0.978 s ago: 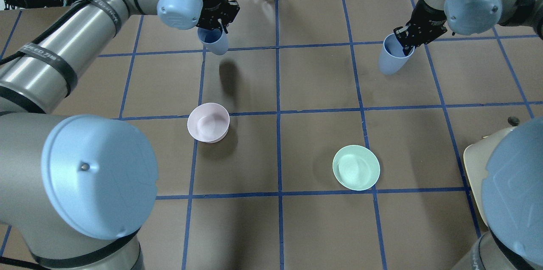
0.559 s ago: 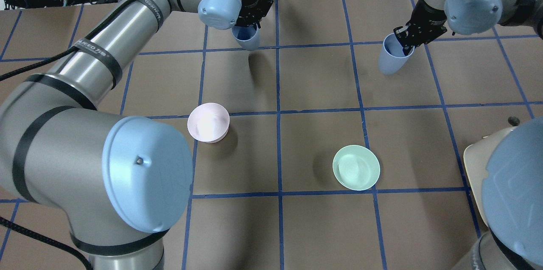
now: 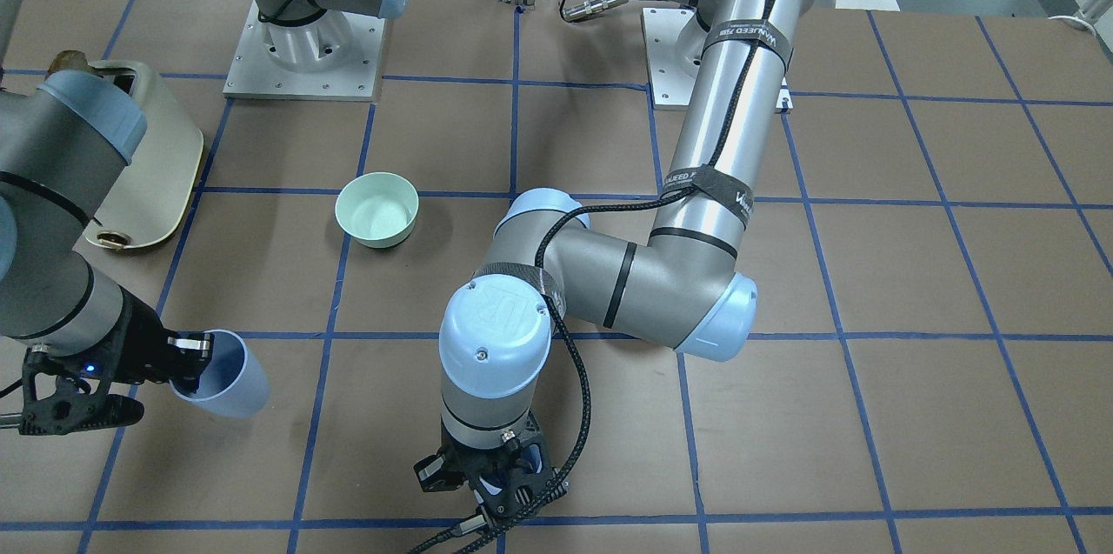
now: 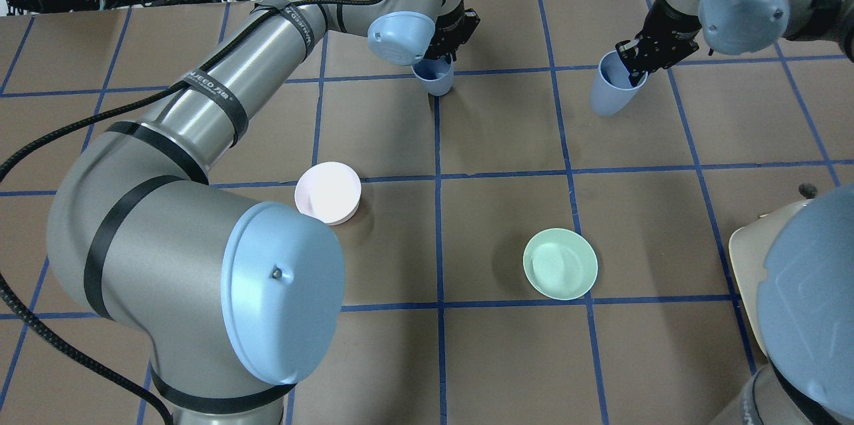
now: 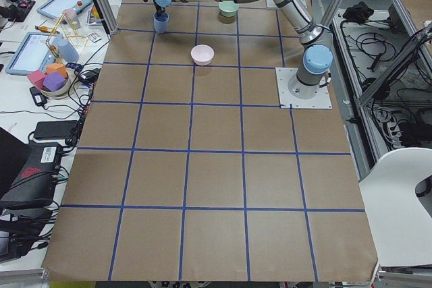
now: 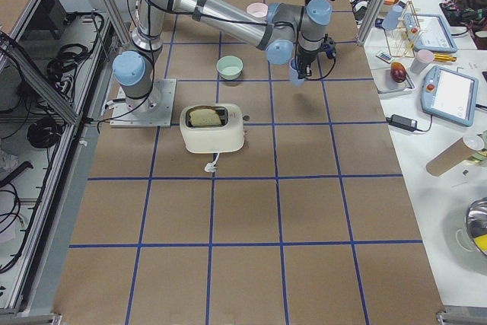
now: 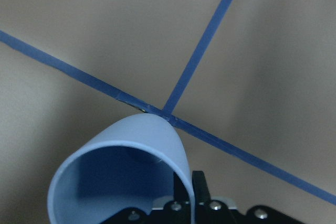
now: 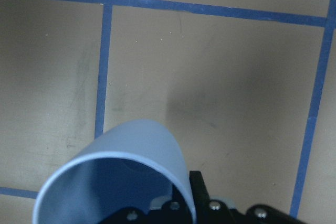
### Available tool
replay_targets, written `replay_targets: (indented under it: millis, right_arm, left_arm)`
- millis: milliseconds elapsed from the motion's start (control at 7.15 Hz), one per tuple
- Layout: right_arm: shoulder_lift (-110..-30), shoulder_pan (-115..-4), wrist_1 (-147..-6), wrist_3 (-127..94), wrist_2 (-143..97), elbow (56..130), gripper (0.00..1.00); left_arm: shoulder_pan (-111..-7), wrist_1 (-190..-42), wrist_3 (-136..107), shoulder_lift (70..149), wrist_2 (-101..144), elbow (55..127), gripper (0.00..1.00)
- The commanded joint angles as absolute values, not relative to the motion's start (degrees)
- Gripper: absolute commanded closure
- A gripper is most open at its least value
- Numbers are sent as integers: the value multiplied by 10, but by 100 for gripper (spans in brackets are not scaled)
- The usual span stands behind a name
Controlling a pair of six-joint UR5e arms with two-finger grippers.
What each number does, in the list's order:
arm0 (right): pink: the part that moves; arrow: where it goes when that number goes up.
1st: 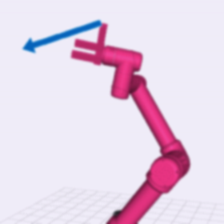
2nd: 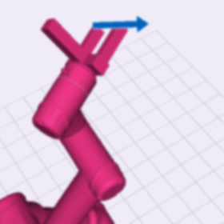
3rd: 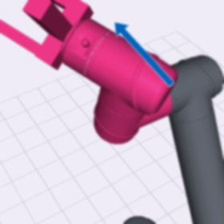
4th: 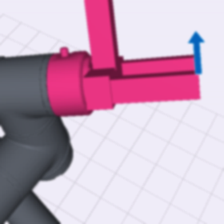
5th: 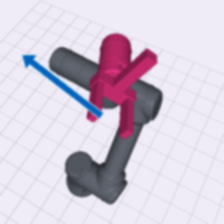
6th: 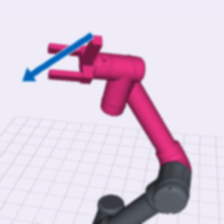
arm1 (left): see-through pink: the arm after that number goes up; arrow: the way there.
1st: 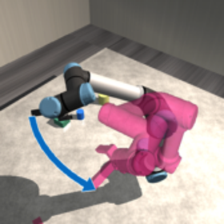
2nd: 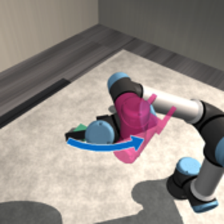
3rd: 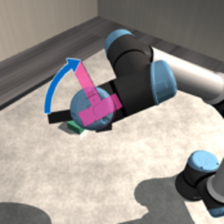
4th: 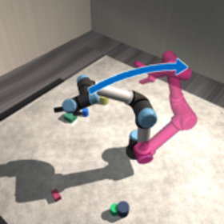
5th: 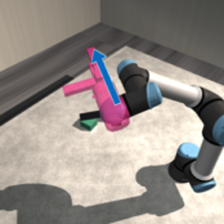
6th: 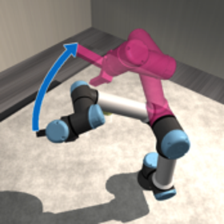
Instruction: Stack blue cups with both arms
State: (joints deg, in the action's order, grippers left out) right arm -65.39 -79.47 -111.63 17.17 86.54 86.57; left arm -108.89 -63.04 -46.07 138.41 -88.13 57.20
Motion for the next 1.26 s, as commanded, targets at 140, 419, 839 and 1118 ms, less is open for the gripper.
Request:
replay_targets:
  millis: [140,419,839,1118]
  right_arm:
    - [-657,-799,-1102,156,853,847,100]
    - [-658,-809,-1049,102,810,801,100]
    - [-655,-894,-1035,-57,805,743,100]
    - [-630,-939,-1040,-142,800,708,100]
  left_arm:
    - [-1071,-631,-441,1365,-882,566,0]
    - [-1034,-697,-367,1327,-846,561,0]
    - [-992,-927,-208,1217,-850,566,0]
    - [-971,-1028,-128,1141,-862,581,0]
